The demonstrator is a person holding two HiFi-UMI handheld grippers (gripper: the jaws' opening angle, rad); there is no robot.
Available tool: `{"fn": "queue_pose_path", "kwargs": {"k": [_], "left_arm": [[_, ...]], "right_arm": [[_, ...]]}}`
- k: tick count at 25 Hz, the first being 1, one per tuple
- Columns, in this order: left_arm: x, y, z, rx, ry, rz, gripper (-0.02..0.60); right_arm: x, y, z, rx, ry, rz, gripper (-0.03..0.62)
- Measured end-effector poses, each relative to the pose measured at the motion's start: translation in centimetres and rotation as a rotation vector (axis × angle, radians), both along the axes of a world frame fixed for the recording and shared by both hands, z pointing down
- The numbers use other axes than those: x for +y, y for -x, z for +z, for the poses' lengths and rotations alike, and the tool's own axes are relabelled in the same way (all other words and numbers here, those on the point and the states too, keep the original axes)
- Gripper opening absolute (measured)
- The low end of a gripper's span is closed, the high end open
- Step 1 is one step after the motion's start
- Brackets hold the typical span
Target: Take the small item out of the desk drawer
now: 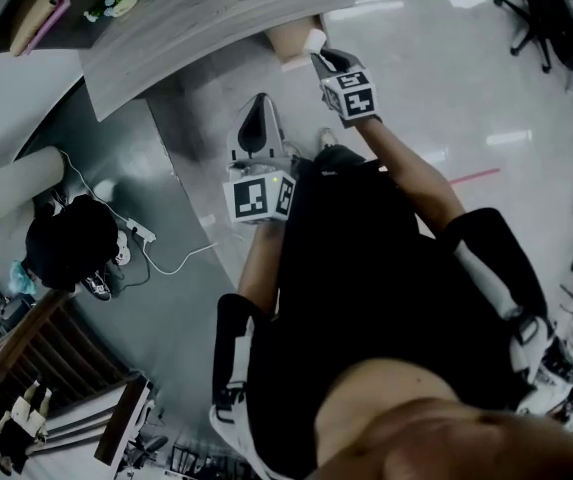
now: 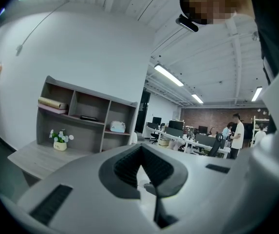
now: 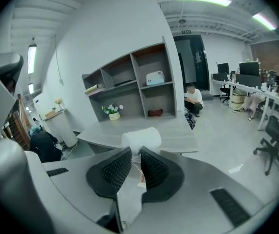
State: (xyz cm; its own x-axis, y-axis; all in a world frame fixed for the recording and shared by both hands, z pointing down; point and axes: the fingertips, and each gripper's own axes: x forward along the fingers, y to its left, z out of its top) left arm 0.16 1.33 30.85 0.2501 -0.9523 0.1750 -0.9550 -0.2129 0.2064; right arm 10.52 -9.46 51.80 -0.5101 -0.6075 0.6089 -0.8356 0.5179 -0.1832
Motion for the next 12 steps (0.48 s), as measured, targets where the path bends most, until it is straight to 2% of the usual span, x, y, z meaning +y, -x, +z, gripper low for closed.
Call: {"fn": "queue_pose_path", "kwargs": {"k": [12], "left_arm": [[2.4, 3.1, -1.8, 0.026, -0.037, 0.019, -0.002]], "right_arm": [[4.1, -0.1, -10.9, -0.097, -0.163, 0.044, 0.058]]}}
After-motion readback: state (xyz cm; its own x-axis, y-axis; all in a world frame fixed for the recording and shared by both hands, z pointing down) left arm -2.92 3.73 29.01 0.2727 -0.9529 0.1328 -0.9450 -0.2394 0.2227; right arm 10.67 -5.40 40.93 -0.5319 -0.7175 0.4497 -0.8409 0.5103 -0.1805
